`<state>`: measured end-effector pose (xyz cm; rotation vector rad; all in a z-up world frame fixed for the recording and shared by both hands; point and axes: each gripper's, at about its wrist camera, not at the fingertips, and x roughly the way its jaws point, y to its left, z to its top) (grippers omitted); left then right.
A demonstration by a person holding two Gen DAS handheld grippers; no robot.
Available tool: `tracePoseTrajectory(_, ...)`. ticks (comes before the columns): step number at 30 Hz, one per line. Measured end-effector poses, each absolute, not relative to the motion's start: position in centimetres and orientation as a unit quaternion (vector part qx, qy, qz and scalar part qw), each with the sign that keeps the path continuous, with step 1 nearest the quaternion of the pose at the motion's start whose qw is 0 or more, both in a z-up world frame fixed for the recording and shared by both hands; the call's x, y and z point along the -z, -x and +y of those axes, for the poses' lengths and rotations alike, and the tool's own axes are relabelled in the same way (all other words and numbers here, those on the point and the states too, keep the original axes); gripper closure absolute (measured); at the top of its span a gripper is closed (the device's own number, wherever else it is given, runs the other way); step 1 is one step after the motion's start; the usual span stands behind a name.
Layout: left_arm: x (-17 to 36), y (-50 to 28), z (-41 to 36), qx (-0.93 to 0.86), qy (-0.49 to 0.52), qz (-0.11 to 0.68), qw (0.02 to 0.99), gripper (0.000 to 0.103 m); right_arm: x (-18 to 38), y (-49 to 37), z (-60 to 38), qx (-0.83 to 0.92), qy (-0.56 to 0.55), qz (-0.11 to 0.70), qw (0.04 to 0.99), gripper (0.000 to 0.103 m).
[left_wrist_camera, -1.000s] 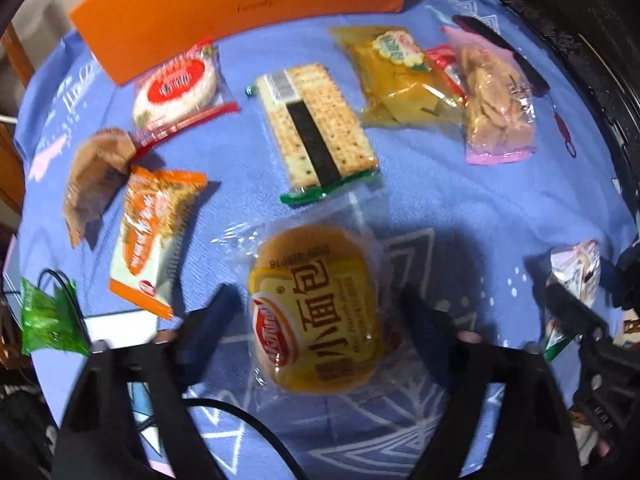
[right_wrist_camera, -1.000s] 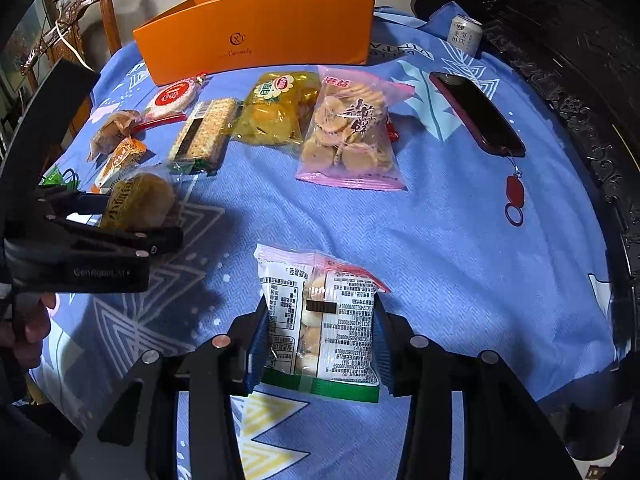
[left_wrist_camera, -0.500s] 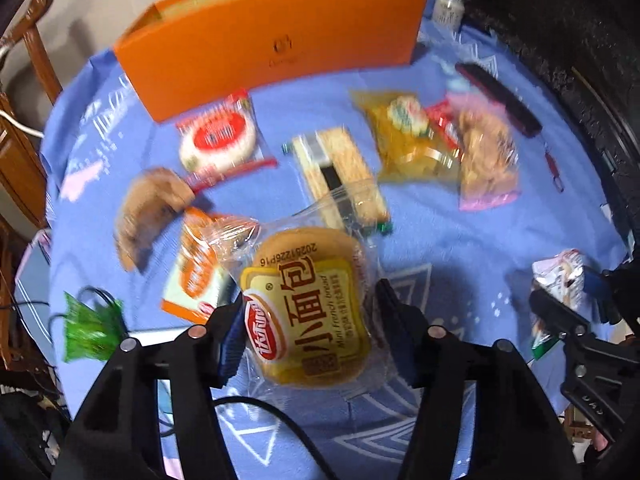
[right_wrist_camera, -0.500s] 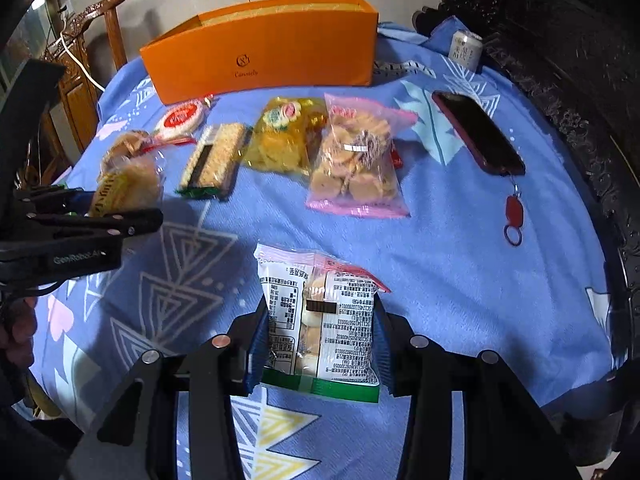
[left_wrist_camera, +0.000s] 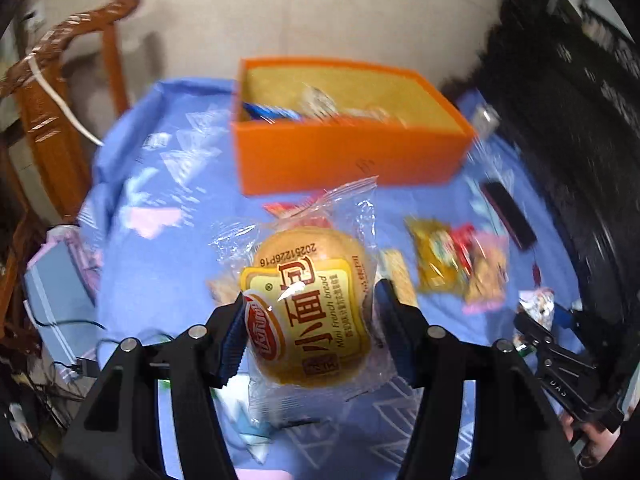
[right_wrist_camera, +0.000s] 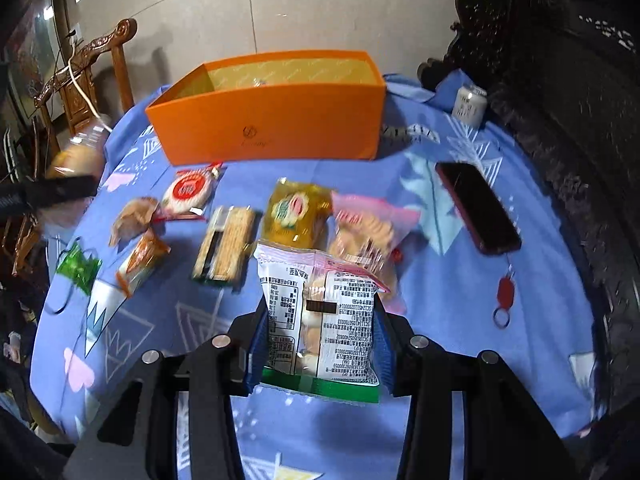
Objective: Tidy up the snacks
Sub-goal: 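Carry the bread bag and biscuit pack into the orange box and release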
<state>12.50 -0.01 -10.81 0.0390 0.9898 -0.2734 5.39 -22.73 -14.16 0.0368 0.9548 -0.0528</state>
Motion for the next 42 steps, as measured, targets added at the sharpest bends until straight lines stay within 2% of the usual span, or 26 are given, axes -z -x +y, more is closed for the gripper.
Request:
tracePoseTrajectory(7, 6.4, -17.1, 2.4, 0.108, -0.004, 0.437, 0.893, 0.045, 10.9, -9.5, -23.3, 0.011, -0.006, 0.424, 0.906, 0.058)
tracePoseTrajectory(18, 1.6, -26.9, -2.5, 0.132, -0.033, 0.398, 0.907, 0.045, 2.1, -20.2, -22.3, -0.025, 0.003, 0.337, 0.941, 0.058)
tracePoseTrajectory(29, 2.7, -35.3, -5.2, 0.125, -0.058, 0.413, 0.9, 0.044, 1.9, -29.6, -22.5, -0.029, 0.006, 0.339, 0.94, 0.056)
tracePoseTrajectory(30, 2.9, -36.0, -5.3, 0.122, -0.057, 0.415, 0.9, 0.034, 2.3, -30.4, -22.6, -0.028, 0.0, 0.342, 0.939, 0.05)
tracePoseTrajectory(31, 3.1, -36.5, -5.4, 0.116, -0.056, 0.416, 0.9, 0.014, 2.5, -31.0, -22.6, -0.028, -0.005, 0.347, 0.937, 0.025)
tracePoseTrajectory(32, 3.2, -36.8, -5.3, 0.102, -0.056, 0.416, 0.902, 0.005, 2.8, -31.7, -22.6, -0.02, -0.008, 0.351, 0.936, 0.014)
tracePoseTrajectory(33, 3.2, -36.9, -5.2, 0.09, -0.054, 0.412, 0.905, 0.004, 2.8, -31.8, -22.5, -0.01, -0.007, 0.348, 0.937, 0.004)
tracePoseTrajectory(42, 3.5, -36.1, -4.2, 0.077, -0.044, 0.425, 0.901, 0.004, 3.7, -30.2, -21.9, -0.009, -0.019, 0.37, 0.929, 0.003)
